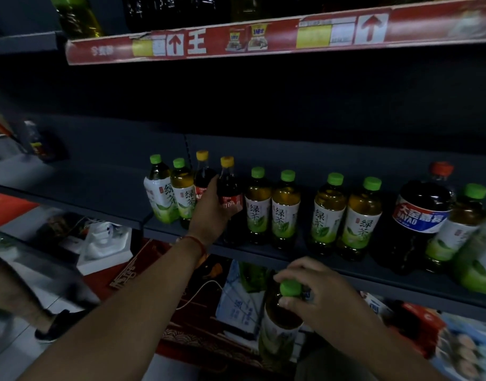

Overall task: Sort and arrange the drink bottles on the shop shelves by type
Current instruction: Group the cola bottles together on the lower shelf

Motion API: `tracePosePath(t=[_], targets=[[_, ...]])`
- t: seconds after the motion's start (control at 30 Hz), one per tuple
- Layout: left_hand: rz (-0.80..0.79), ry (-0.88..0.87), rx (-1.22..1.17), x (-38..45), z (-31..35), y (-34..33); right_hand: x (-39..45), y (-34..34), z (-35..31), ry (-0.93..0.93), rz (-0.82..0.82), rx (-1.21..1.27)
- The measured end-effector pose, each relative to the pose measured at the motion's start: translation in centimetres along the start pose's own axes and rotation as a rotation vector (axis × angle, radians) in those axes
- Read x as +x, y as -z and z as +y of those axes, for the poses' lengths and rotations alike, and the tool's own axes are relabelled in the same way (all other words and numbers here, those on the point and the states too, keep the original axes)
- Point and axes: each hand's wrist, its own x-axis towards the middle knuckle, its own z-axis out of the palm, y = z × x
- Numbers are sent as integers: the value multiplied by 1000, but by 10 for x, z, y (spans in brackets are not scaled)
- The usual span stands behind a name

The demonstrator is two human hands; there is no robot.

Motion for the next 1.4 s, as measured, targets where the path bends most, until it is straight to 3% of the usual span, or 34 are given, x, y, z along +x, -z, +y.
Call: tracePosePath(t=[0.17,0.3,0.4,0.53,0.6,0.67,0.87,1.0,1.17,1.3,1.4], targets=[[52,59,235,7,-5,-5,2,0,0,-1,25,40],[51,38,211,-7,-1,0,4,0,-4,24,78,39],[46,41,6,-38,9,6,8,3,-9,43,91,55],[-297,340,-457,-117,34,17,14,10,-22,105,64,34],[-444,366,-588,-161,45,21,17,11,-33,150,52,24],[-483,336,-597,-193,50,17,20,8,-46,190,51,29],[-158,328,-589,-233,32,12,34,-31,-75,285,-52,111],[-78,368,-666,-244,-5,29,52,-70,-64,156,-144,341],[95,541,-767,-229,-48,79,68,-129,-45,-167,-580,358],[120,703,-818,-212,-31,129,80,-131,-83,-201,-536,324],[70,713,-764,-195,16,177,90,-94,-140,-181,-523,275]])
